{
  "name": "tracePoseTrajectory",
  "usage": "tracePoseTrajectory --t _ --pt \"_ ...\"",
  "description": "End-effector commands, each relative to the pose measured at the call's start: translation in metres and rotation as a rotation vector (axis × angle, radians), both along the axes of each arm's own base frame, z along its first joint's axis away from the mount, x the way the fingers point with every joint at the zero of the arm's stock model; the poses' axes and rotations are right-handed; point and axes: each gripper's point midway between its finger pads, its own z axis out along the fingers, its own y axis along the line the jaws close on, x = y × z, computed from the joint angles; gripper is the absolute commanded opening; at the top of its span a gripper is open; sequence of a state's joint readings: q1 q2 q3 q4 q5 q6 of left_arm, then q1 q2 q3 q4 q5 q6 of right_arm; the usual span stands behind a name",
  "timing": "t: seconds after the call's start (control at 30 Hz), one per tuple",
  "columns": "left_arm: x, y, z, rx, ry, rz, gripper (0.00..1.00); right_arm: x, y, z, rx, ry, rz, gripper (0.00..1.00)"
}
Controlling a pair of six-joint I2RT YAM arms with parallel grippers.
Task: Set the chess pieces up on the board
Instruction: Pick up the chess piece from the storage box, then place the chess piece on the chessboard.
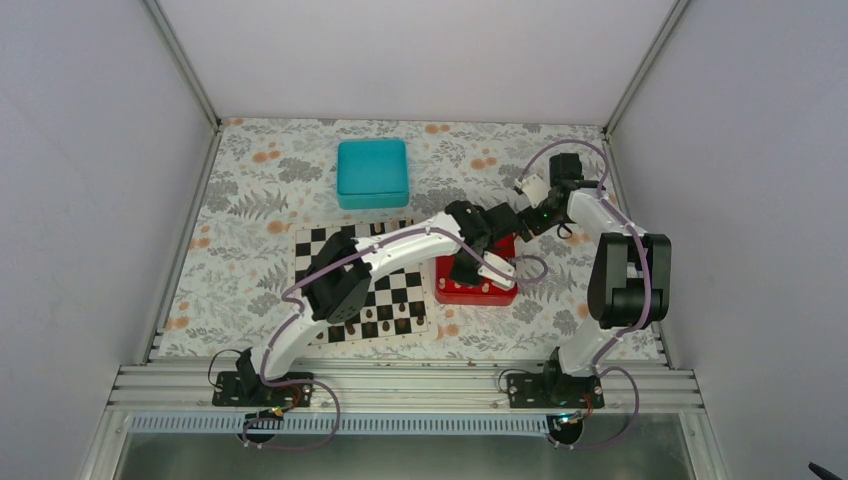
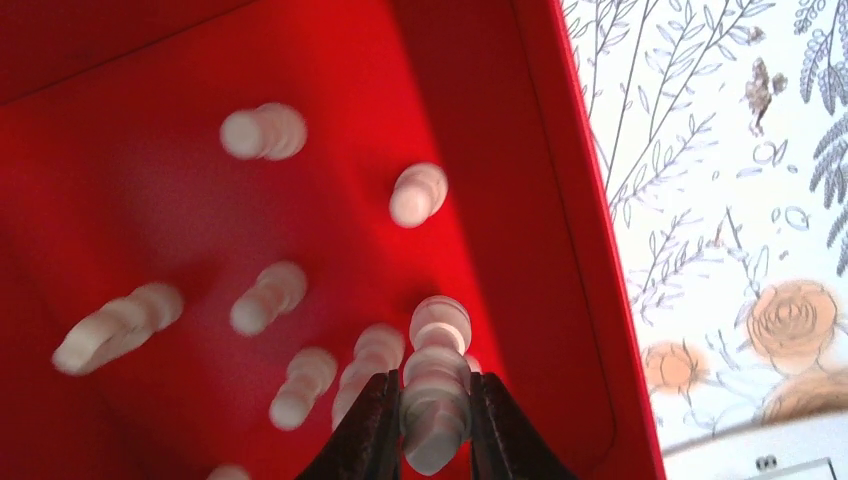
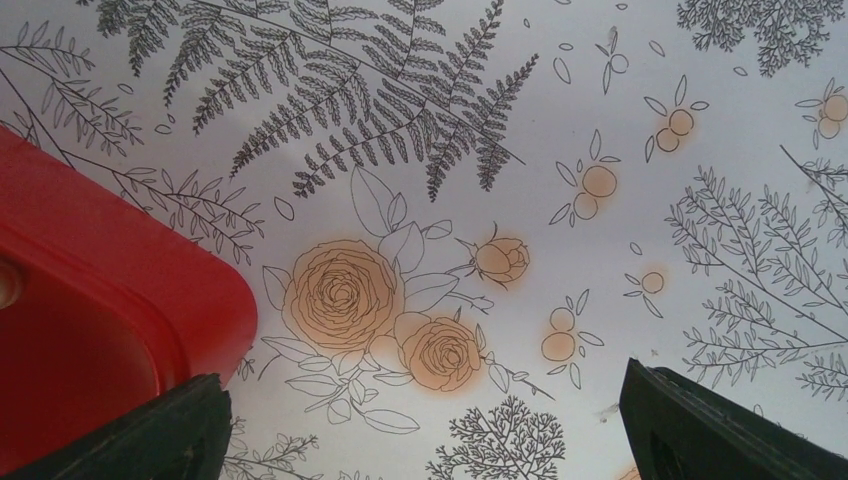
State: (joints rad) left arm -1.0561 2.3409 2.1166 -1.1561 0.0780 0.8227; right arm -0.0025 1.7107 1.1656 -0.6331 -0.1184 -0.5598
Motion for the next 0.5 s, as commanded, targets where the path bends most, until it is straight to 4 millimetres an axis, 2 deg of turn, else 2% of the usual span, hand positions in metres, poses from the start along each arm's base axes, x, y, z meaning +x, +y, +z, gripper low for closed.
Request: tracePoseTrajectory --t 0.0,0.13,0.27,0.37,0.47 --pt "0.028 0.02 0.072 -0.073 -0.116 0.075 0.03 0.0 0.0 -0.003 0.011 0.018 0.005 1.0" --pt "0.063 0.063 0.098 -0.078 -0.168 0.188 0.04 0.0 0.0 -0.003 0.01 0.019 0.002 1.0" --pt "0.096 0.119 0.116 -0.088 -0.192 0.313 0.04 -0.001 -0.001 -0.004 0.005 0.027 0.001 1.0" --pt "0.118 0.165 0.12 -0.086 -0.205 0.408 0.04 -0.001 -0.001 -0.005 0.006 0.032 -0.001 1.0" --pt "0.132 0.207 0.116 -0.081 -0.205 0.484 0.04 -0.002 0.0 -0.006 0.008 0.036 0.0 1.0"
